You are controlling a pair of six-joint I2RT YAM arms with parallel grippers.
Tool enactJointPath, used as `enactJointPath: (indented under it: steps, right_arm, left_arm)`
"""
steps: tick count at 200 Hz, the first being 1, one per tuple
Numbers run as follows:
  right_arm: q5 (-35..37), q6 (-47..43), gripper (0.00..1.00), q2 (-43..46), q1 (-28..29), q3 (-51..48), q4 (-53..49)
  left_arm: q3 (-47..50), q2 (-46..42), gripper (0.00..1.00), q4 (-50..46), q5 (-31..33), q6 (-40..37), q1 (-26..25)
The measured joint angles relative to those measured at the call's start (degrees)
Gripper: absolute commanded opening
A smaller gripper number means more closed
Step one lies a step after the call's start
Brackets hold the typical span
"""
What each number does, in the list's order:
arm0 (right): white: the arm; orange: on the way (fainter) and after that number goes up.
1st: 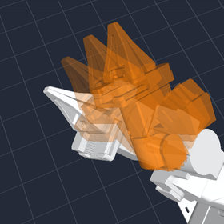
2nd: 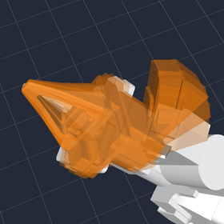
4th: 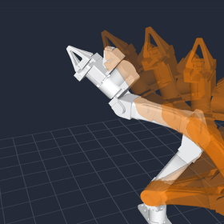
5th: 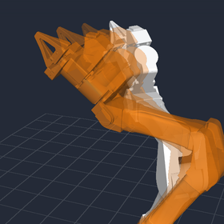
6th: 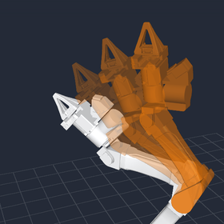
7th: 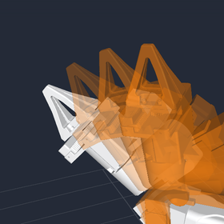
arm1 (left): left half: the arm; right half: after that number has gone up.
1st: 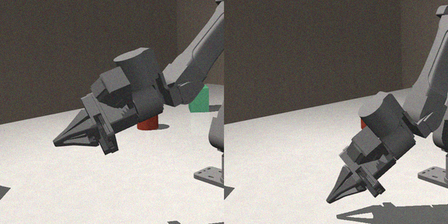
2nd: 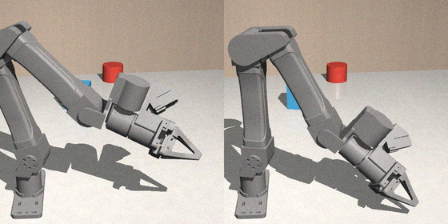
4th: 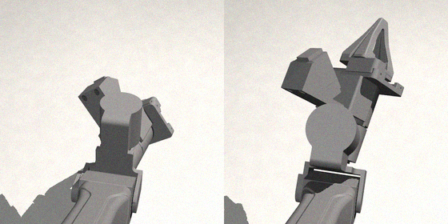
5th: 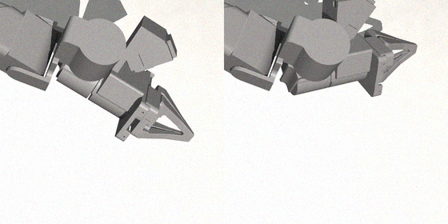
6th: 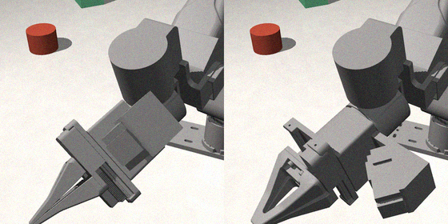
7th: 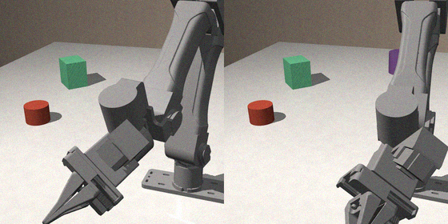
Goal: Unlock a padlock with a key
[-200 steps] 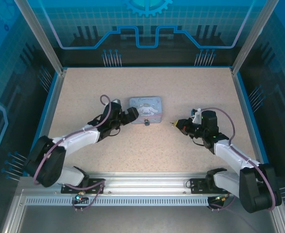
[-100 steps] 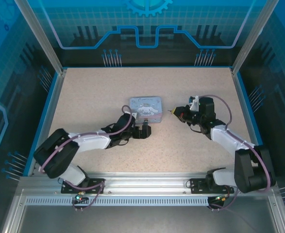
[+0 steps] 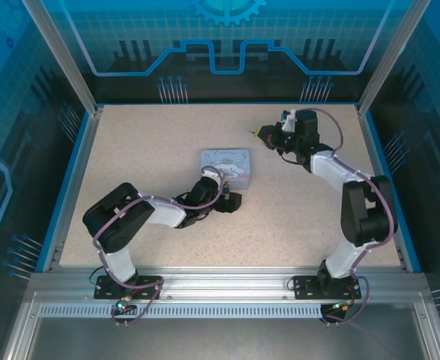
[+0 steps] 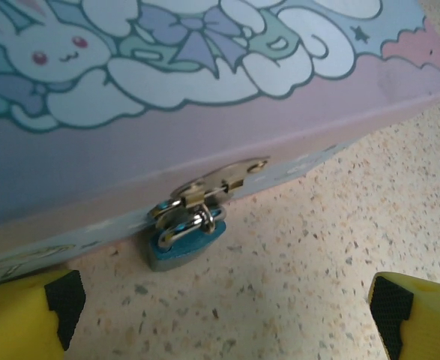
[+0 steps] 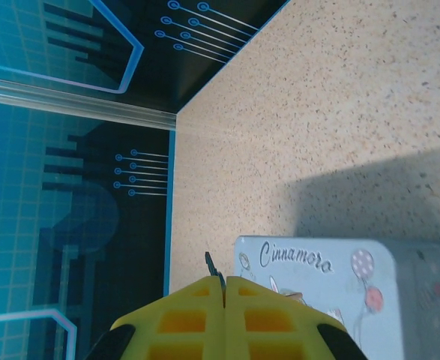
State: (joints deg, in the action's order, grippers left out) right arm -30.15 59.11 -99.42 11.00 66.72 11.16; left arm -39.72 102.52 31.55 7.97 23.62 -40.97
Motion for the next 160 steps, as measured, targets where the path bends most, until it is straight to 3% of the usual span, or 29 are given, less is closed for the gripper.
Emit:
enactJointPath:
  steps: [79,160]
  right_arm:
    - [-0.3,0.0,0.0,-14.0,3.1,10.9,-0.1]
    - [0.0,0.0,0.0,-16.5,4.8,11.0,-0.4]
  left_arm:
    - [-3.4,4.7,0.99,4.2,-0.2,-1.2,0.0]
    - [-5.7,6.7,0.99,6.5,-4.5,0.4,0.0]
